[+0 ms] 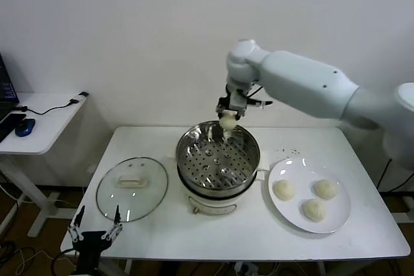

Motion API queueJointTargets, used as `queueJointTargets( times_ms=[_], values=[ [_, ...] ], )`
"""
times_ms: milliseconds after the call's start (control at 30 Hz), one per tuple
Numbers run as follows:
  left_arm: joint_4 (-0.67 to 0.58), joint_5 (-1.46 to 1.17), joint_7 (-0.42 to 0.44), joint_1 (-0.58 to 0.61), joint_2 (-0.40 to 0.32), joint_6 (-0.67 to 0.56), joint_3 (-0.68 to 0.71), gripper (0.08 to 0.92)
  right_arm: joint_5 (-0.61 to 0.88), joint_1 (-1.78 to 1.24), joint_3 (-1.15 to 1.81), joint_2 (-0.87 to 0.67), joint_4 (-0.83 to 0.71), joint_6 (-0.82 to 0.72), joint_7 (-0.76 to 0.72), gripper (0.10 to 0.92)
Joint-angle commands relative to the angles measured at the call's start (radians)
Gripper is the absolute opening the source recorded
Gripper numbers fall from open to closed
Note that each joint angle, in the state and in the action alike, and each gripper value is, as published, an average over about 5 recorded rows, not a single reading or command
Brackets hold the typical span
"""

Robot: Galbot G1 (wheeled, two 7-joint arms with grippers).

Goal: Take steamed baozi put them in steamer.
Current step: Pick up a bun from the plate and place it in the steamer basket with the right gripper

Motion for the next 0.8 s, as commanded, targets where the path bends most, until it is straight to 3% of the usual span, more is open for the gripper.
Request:
queueJointTargets(
  times_ms=[33,267,633,800],
  values=[
    [-0.004,-0.001,-0.005,0.005,0.002,0.003,0.001,0.823,-0.149,-0.115,0.040,0.074,-0.027,0.055,0.020,0.566],
    [0.001,-0.003,-0.011,0.017,-0.004,0.002,0.005,0.823,-0.173,-0.161,0.059,0.101,-0.144,0.049,0.022,0.560],
    [0.008,0.001,-0.024,0.009,-0.017,0.011,0.024,0.823,-0.163,-0.183,0.058,0.104,-0.164,0.041,0.020,0.569],
    [0.009,0.002,-0.024,0.006,-0.019,0.011,0.025,0.823,-0.150,-0.179,0.052,0.098,-0.132,0.034,0.022,0.668]
  ],
)
